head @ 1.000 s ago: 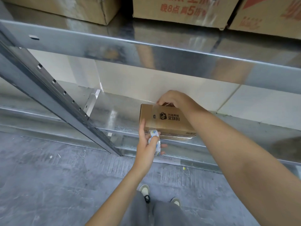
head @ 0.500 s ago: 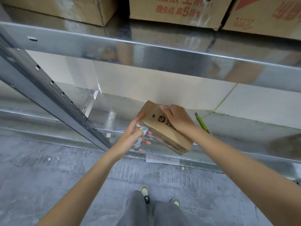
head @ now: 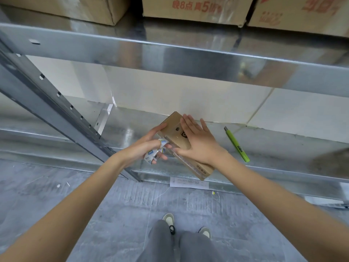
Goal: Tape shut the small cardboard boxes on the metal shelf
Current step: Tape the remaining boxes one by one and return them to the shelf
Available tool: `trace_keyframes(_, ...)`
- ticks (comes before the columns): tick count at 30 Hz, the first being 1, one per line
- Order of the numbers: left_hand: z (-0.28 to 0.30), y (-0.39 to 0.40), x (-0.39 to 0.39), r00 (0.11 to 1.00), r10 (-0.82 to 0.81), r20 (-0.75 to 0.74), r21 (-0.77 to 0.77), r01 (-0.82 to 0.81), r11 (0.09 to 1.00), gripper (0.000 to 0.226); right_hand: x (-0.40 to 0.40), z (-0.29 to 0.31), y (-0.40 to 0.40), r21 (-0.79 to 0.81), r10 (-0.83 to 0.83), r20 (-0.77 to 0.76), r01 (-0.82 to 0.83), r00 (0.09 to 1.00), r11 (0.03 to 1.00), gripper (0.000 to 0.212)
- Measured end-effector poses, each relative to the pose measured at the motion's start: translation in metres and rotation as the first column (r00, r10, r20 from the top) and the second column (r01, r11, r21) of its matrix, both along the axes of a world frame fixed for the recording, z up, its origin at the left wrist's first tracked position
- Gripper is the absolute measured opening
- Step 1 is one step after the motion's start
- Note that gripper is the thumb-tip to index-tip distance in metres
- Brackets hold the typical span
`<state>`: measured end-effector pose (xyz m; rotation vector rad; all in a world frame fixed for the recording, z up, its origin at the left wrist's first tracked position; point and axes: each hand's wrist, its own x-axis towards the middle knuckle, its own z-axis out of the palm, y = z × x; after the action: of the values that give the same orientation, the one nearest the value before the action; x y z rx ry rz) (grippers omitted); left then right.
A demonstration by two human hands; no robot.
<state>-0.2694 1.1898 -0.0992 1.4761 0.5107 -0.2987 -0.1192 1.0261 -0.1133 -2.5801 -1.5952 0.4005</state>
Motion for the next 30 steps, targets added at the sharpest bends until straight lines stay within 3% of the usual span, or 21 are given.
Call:
trace_keyframes(9, 0.002, 0.000, 0.000, 1.000, -0.017, -0.009, 0.023, 0.017, 1.000, 0.062, -0.026, 0.000, -0.001, 0.000, 0.138, 0.105, -0.139, 0.985, 0.990, 0.062)
trace_keyframes(15, 0.007, -0.002, 0.002, 1.000, 0.008, -0.012, 0.025, -0.008, 1.000, 0.063, -0.031, -0.009, 0.003, -0.013, 0.228, 0.153, -0.228, 0.962, 0.974, 0.058)
trace_keyframes(19, 0.005, -0.007, 0.000, 1.000, 0.019, 0.024, 0.078, -0.021, 0.997, 0.065, -0.039, -0.016, -0.001, 0.010, 0.248, 0.259, -0.259, 0.934, 0.966, 0.071)
trace_keyframes(22, -0.006, -0.015, -0.005, 0.994, 0.064, 0.086, 0.185, -0.079, 0.980, 0.066, -0.038, -0.015, -0.002, 0.028, 0.144, 0.179, -0.151, 0.973, 0.988, 0.076)
trace_keyframes(25, -0.023, -0.027, -0.016, 0.971, 0.141, 0.193, 0.308, -0.196, 0.931, 0.080, -0.028, -0.006, 0.003, -0.019, -0.150, 0.062, 0.152, 0.987, 0.988, 0.095)
trace_keyframes(27, -0.036, -0.036, -0.024, 0.929, 0.244, 0.277, 0.367, -0.337, 0.867, 0.082, -0.021, 0.001, 0.008, -0.059, -0.265, 0.008, 0.265, 0.964, 0.962, 0.100)
trace_keyframes(30, -0.044, -0.047, -0.029, 0.801, 0.509, 0.315, 0.275, -0.591, 0.759, 0.071, -0.020, 0.009, 0.013, 0.004, -0.332, -0.124, 0.336, 0.935, 0.942, 0.100)
